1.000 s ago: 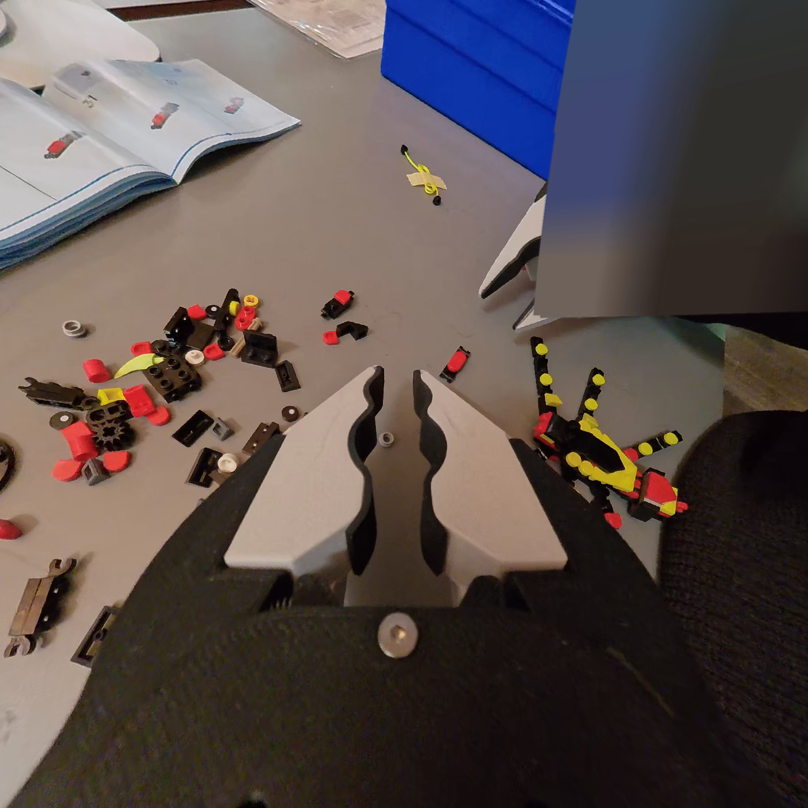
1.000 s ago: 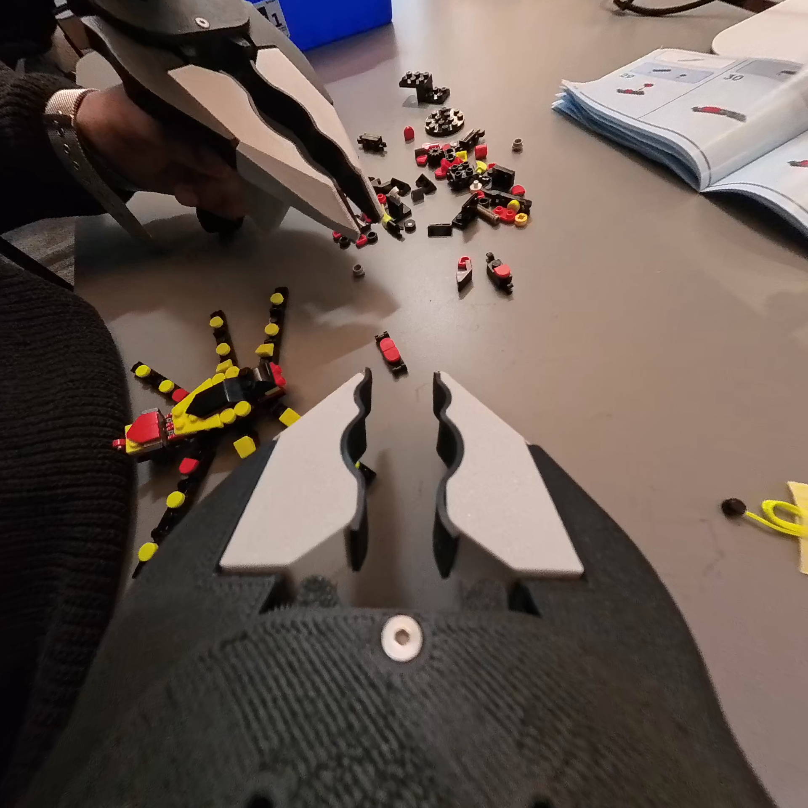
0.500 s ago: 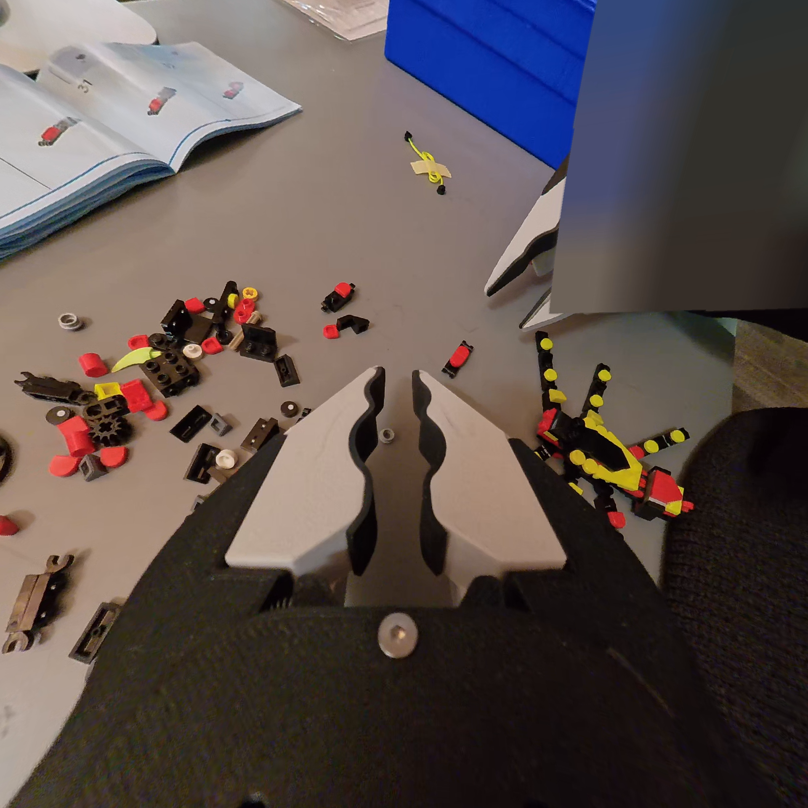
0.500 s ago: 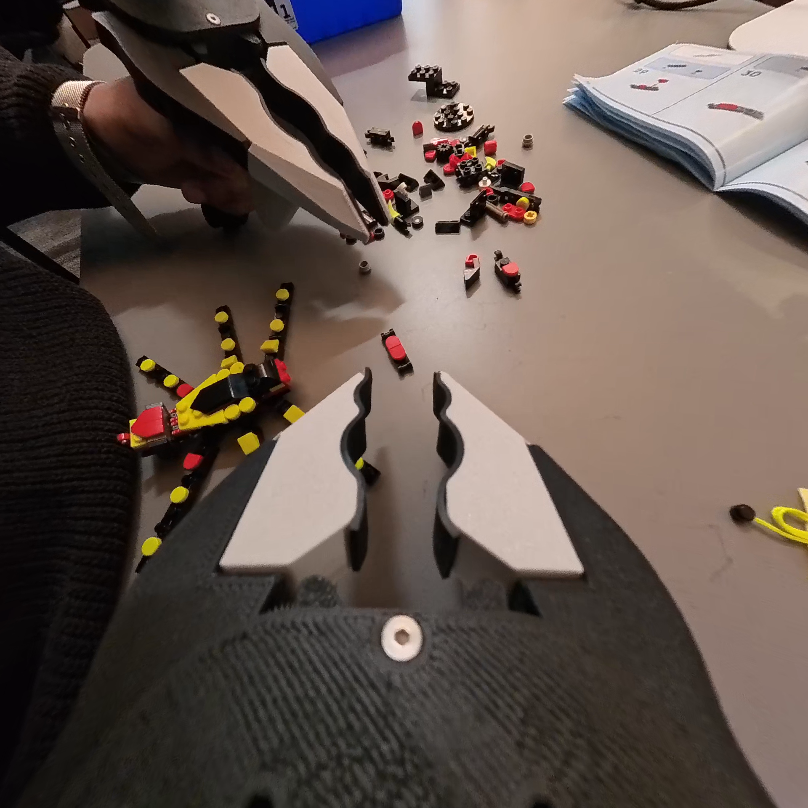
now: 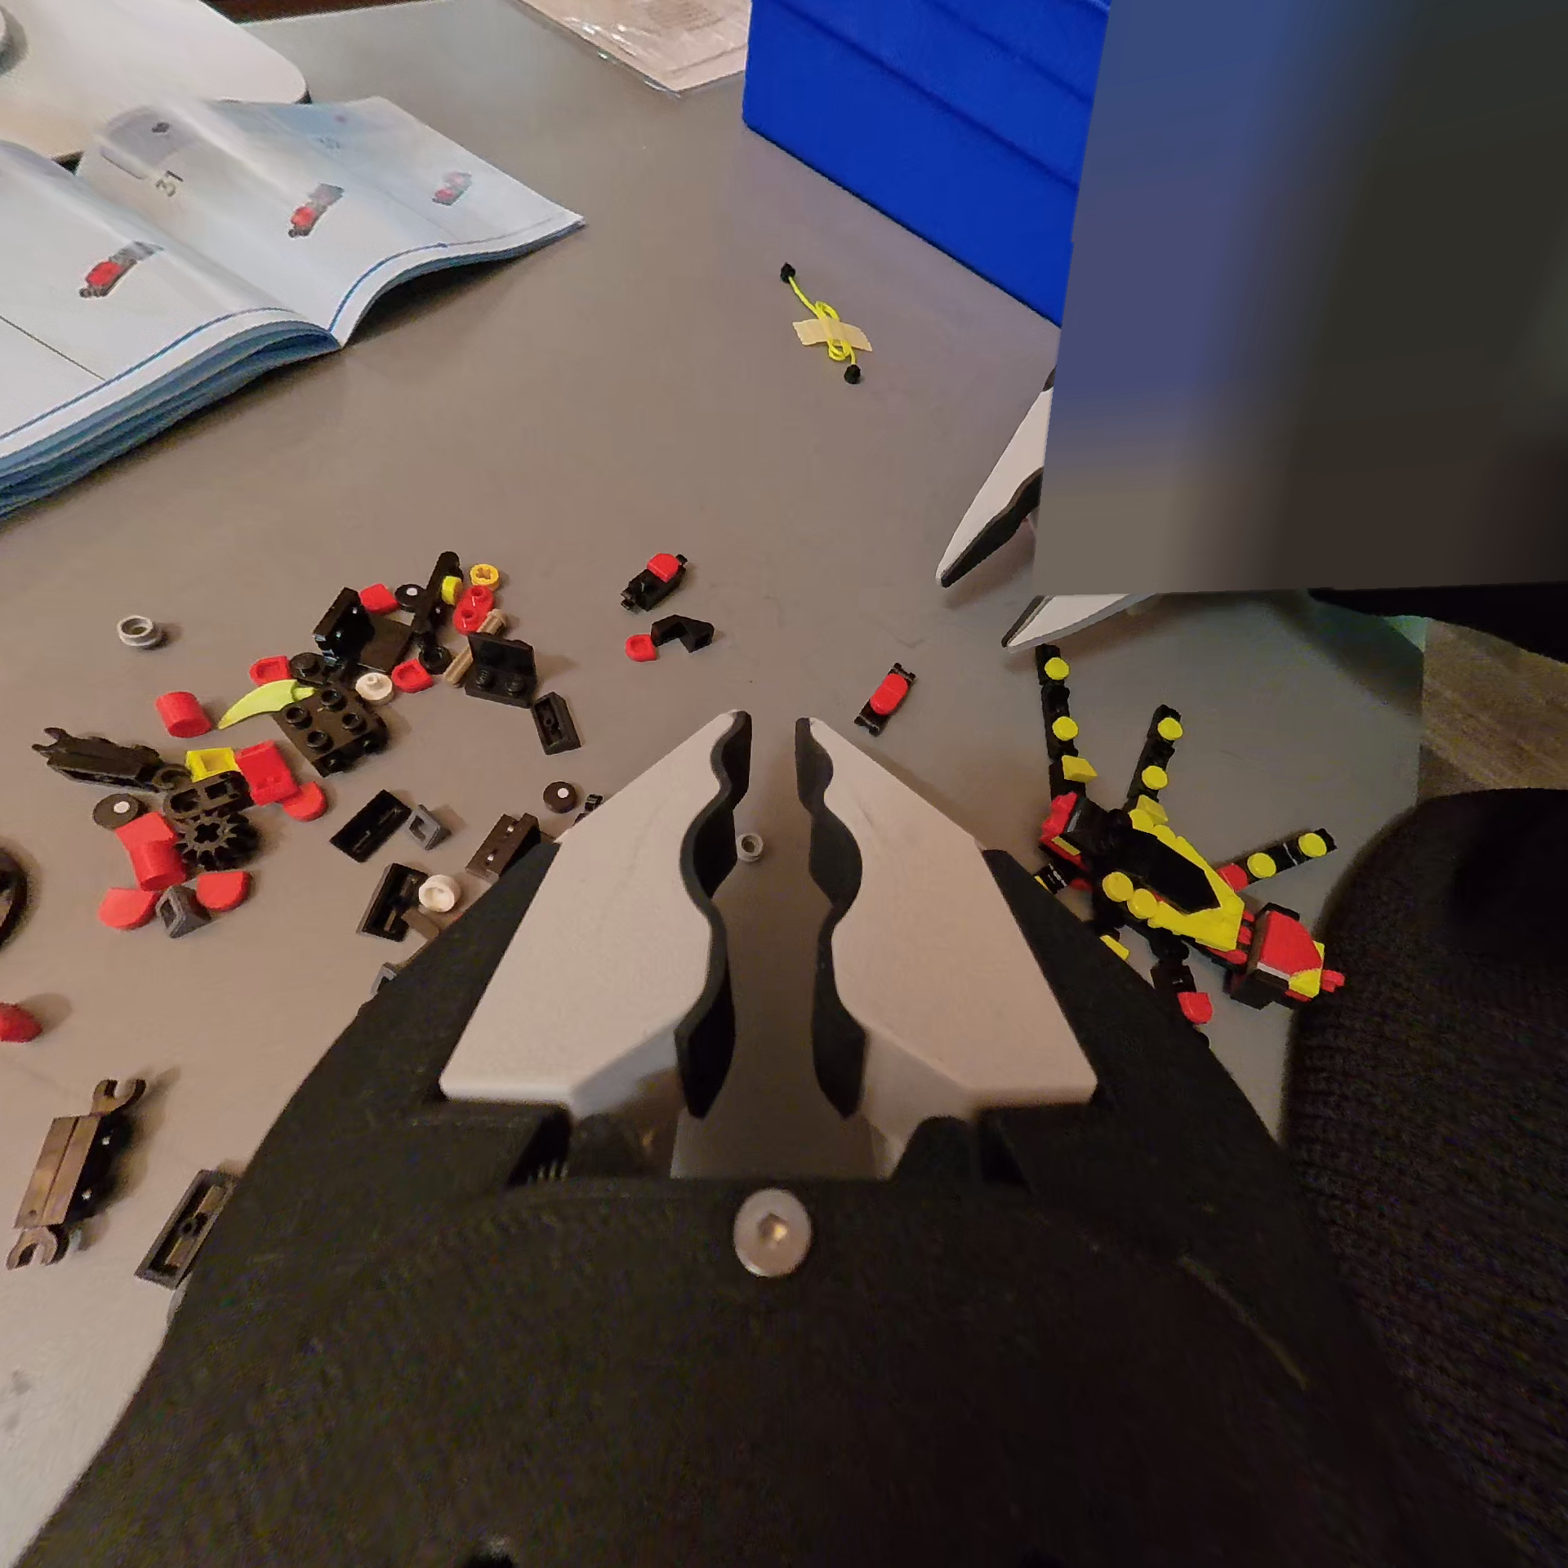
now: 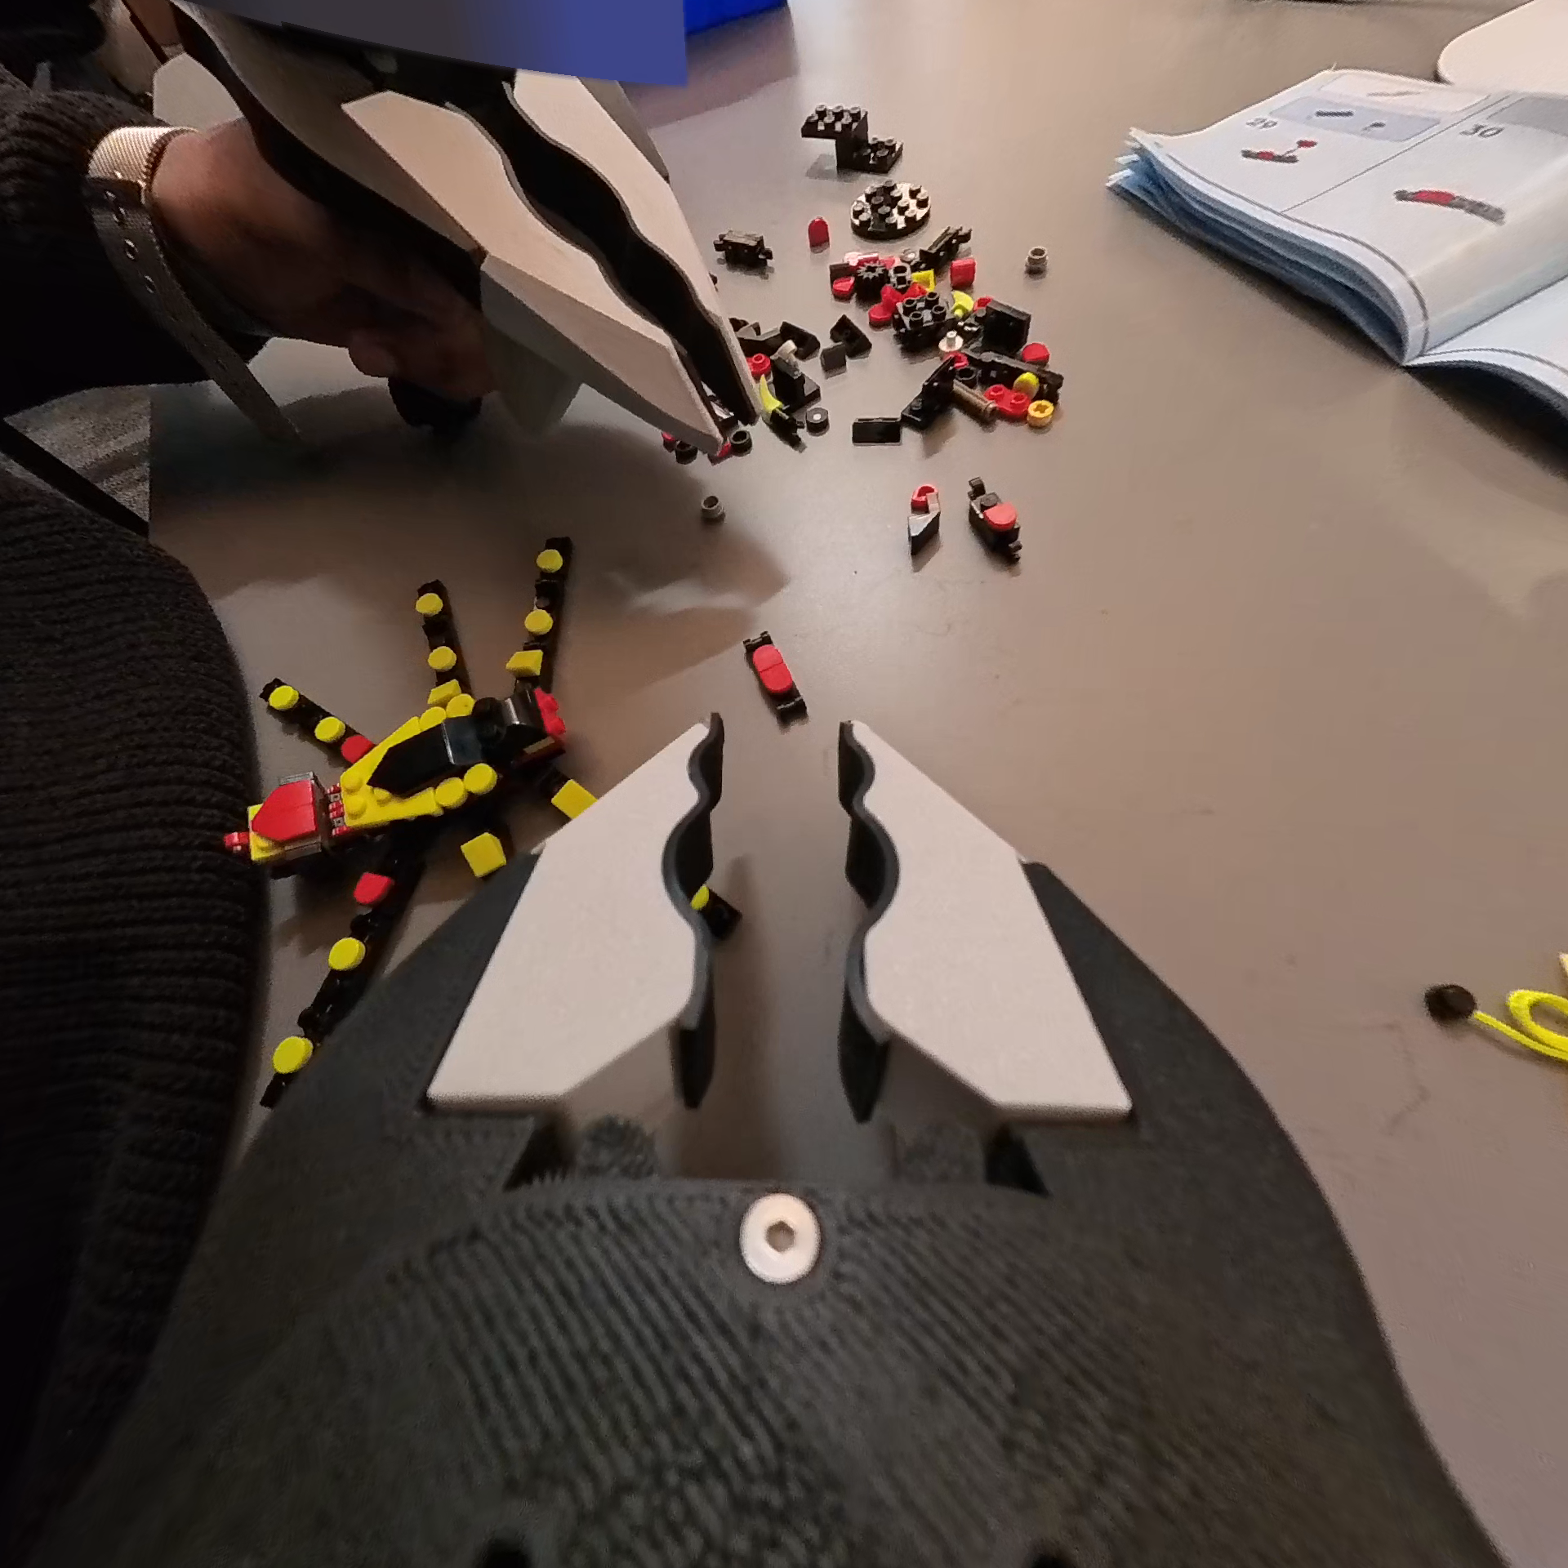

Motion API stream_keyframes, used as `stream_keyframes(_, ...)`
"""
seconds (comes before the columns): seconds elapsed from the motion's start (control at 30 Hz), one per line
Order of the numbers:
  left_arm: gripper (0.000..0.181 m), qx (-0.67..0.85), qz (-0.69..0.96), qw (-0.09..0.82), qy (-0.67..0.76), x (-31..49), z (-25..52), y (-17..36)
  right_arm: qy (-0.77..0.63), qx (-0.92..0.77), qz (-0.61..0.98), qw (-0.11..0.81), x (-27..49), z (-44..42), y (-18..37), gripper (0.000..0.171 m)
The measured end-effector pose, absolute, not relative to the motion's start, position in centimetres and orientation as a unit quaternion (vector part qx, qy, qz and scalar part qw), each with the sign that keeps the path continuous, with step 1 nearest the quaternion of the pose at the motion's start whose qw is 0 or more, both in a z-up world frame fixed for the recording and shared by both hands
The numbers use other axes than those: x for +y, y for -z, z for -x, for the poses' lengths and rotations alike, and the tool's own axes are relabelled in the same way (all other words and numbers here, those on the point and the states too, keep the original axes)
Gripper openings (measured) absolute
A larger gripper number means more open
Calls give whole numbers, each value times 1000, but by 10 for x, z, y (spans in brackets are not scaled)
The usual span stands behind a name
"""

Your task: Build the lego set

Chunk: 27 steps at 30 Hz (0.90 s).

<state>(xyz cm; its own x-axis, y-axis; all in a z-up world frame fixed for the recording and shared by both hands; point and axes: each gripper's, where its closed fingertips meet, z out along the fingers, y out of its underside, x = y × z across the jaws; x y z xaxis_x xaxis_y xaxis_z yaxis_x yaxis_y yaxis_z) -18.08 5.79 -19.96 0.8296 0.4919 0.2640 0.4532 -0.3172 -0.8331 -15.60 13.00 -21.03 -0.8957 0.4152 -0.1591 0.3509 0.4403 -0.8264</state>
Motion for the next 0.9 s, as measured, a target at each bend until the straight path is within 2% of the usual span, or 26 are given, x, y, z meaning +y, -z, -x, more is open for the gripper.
stream_keyframes(0.13, 7, -282, 811, 512, -21, 58, 179, 196, -478, -848, 225, 33, 130, 156, 210, 25)
stream_keyframes(0.17, 0, -273, 815, 510, -32, 52, 180, 192, -478, -848, 224, 33, 130, 155, 210, 25)
stream_keyframes(0.27, 0, -365, 746, 541, -130, -14, 226, 145, -480, -848, 223, 35, 130, 155, 209, 25)
stream_keyframes(0.33, 0, -425, 668, 600, -112, -61, 238, 121, -480, -848, 223, 33, 130, 155, 210, 25)
stream_keyframes(0.4, 0, -476, 630, 605, -102, -97, 246, 130, -478, -848, 227, 29, 130, 156, 211, 25)
stream_keyframes(0.47, 0, -497, 648, 569, -103, -110, 248, 152, -477, -849, 227, 27, 130, 156, 211, 25)
stream_keyframes(0.7, 0, -446, 761, 449, -142, -93, 242, 198, -474, -850, 228, 26, 130, 156, 212, 25)
stream_keyframes(0.9, 0, -436, 774, 441, -124, -86, 236, 205, -475, -850, 227, 25, 129, 155, 212, 25)
